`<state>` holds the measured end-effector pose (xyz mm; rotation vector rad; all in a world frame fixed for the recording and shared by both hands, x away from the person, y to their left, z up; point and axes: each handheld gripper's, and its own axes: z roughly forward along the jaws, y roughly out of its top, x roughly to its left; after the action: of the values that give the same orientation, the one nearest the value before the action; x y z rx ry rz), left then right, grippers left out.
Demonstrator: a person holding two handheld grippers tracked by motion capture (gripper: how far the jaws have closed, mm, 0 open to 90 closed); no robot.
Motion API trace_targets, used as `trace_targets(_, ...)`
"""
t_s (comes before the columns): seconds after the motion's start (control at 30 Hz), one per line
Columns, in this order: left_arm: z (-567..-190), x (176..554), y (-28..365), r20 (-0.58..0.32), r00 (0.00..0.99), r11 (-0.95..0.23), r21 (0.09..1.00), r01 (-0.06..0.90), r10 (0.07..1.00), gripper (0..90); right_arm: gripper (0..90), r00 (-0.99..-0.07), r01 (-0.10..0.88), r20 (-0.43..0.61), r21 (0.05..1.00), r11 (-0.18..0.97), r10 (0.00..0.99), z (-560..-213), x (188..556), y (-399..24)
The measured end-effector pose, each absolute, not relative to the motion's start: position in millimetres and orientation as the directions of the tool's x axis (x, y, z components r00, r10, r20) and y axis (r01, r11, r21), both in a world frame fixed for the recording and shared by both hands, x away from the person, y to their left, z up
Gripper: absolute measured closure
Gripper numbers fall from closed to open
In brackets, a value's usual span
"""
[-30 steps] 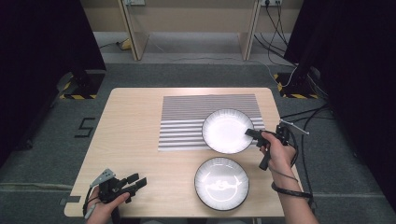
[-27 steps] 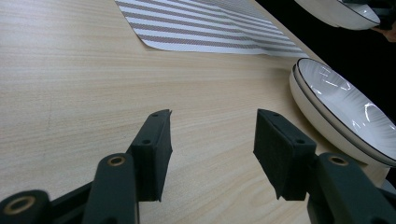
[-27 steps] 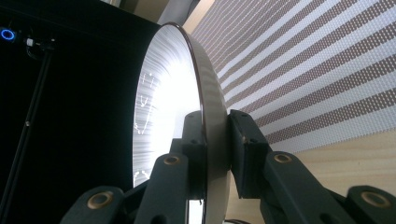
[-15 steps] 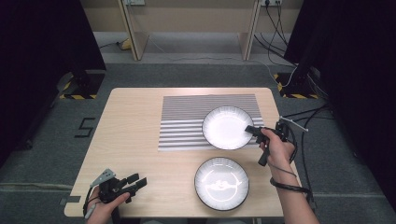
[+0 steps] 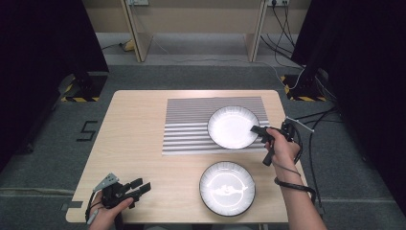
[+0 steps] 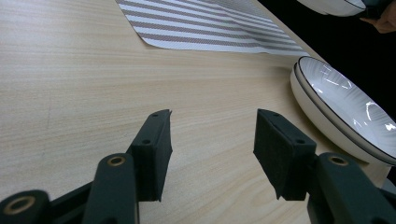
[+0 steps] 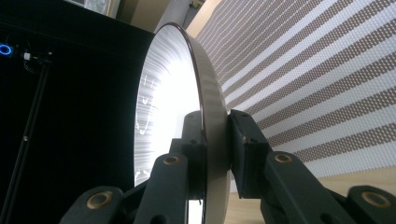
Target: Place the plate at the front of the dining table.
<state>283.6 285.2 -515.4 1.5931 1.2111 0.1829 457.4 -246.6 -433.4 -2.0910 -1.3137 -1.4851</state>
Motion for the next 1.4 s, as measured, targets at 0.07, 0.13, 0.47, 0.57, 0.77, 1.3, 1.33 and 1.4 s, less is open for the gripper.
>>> trace_targets(0.07, -515, 284, 285, -0.443, 0.470, 0.092, 0.795, 0.599, 0.763, 46.0, 76.9, 0.069, 0.780, 0.855, 0.275, -0.562, 0.514, -432, 461, -245)
trace_targets(0.13, -515, 284, 286, -0.443, 0.470, 0.093, 0.795, 0.599, 0.763, 46.0, 76.9, 0.070, 0.781, 0.856, 0.273, -0.563, 0.512, -432, 464, -244)
trace_targets(0.47, -516, 284, 286, -0.445, 0.469, 0.094, 0.794, 0.601, 0.763, 46.0, 76.9, 0.074, 0.777, 0.858, 0.270, -0.569, 0.509, -429, 472, -242)
trace_targets(0.57, -516, 284, 286, -0.444, 0.471, 0.091, 0.794, 0.601, 0.762, 46.0, 76.8, 0.077, 0.775, 0.859, 0.268, -0.572, 0.506, -429, 473, -241)
trace_targets(0.77, -516, 284, 286, -0.444, 0.471, 0.091, 0.794, 0.601, 0.763, 46.0, 76.8, 0.076, 0.773, 0.861, 0.267, -0.575, 0.502, -427, 477, -240)
trace_targets(1.3, -516, 284, 286, -0.443, 0.472, 0.089, 0.794, 0.601, 0.762, 46.0, 76.7, 0.083, 0.768, 0.870, 0.255, -0.588, 0.485, -423, 490, -234)
trace_targets(1.33, -516, 284, 286, -0.443, 0.472, 0.089, 0.794, 0.602, 0.762, 46.1, 76.6, 0.085, 0.767, 0.871, 0.253, -0.589, 0.485, -424, 491, -234)
trace_targets(1.4, -517, 284, 285, -0.445, 0.474, 0.088, 0.793, 0.603, 0.760, 46.1, 76.5, 0.089, 0.768, 0.869, 0.251, -0.590, 0.486, -425, 494, -233)
